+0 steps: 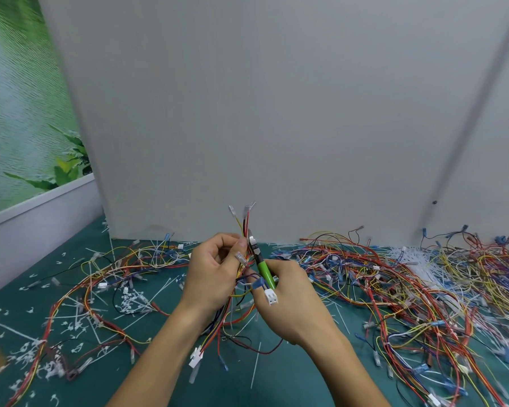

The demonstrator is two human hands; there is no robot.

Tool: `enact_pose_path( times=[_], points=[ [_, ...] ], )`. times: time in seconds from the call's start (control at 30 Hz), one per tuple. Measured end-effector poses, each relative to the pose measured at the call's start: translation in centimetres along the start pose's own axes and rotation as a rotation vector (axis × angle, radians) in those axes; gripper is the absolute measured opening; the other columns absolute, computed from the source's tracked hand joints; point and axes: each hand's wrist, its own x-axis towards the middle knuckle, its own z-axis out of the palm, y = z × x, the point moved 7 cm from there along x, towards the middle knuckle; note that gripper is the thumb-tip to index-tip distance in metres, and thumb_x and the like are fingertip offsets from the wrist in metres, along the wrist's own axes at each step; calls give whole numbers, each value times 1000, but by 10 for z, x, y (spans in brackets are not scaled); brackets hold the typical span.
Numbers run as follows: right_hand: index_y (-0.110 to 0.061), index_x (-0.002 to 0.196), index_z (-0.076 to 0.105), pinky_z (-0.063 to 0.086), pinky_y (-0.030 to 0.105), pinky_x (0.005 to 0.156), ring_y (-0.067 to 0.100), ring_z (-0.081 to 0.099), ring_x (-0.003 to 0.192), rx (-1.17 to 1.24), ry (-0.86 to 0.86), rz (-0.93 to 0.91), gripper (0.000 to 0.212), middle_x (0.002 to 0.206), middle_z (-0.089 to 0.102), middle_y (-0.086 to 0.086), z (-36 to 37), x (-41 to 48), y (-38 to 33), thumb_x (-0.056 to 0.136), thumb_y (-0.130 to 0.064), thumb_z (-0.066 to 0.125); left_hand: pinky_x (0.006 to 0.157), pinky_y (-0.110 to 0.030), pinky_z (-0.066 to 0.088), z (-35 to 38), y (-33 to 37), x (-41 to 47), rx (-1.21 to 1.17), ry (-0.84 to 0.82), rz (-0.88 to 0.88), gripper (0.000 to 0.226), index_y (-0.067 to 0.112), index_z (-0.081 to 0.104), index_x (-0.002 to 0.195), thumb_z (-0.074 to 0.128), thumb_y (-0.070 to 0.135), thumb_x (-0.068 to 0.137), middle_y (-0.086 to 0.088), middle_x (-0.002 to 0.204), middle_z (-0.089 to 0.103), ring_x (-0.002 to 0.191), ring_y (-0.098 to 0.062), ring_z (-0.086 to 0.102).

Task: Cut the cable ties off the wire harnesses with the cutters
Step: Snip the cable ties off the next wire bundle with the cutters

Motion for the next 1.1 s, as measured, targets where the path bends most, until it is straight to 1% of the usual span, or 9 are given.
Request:
enact_pose_path(
  times=[0.1,0.23,0.4,0.57,0.67,0.83,0.93,1.0,1.1],
  points=[
    [-20,58,41,29,22,45,13,32,47,-3,37,7,46,48,44,-10,0,1,2,100,-25,60,67,-21,53,-3,-1,2,26,-12,-4,16,2,70,88,63,12,98,-18,90,71,74,-12,64],
    [-14,61,47,24,24,45,15,29,49,-3,75,12,45,47,40,-7,0,2,4,100,-31,61,72,-27,53,-3,0,2,36,-14,-16,15,3,71,89,63,12,98,-17,92,73,76,-13,65],
    [-6,67,53,22,25,45,15,27,49,-20,89,28,42,47,39,-1,-1,3,6,100,-30,61,70,-24,53,-2,-2,1,20,-11,-37,15,1,72,93,64,12,97,-19,91,74,74,-13,65],
    [-13,61,48,23,25,45,15,29,48,-36,82,45,44,47,38,-1,-2,2,5,100,-30,61,62,-18,54,-2,-4,1,-1,-17,-54,12,6,72,95,63,13,98,-19,88,74,71,-11,66],
    [-16,59,43,22,27,48,15,30,50,-53,74,43,44,48,38,-2,-1,0,3,97,-26,61,58,-15,52,-1,-3,0,-20,-26,-55,11,3,70,95,61,9,98,-18,84,72,64,-7,67],
    [-18,59,37,22,30,50,15,29,54,-56,49,-10,44,52,34,1,0,-1,-5,96,-23,59,57,-16,52,0,0,1,-2,-43,-38,12,0,69,95,60,6,99,-21,84,68,62,-7,65],
    [-19,62,40,24,30,51,15,30,53,-53,29,-4,39,55,36,0,1,-1,-4,96,-24,59,55,-15,51,1,1,0,9,-60,-25,14,-3,68,95,60,7,99,-21,83,65,59,-6,64],
    [-19,64,41,25,31,52,14,29,53,-53,19,-1,38,55,37,-2,1,0,-2,97,-24,58,56,-16,51,2,3,-1,24,-70,-10,14,-5,66,94,60,7,99,-27,83,64,58,-7,66],
    [-18,63,41,25,30,51,14,27,53,-42,26,13,39,51,38,-3,0,0,2,97,-27,59,59,-18,53,5,3,-2,18,-86,-8,15,-6,66,93,61,7,98,-31,91,64,63,-10,66]
  ],
)
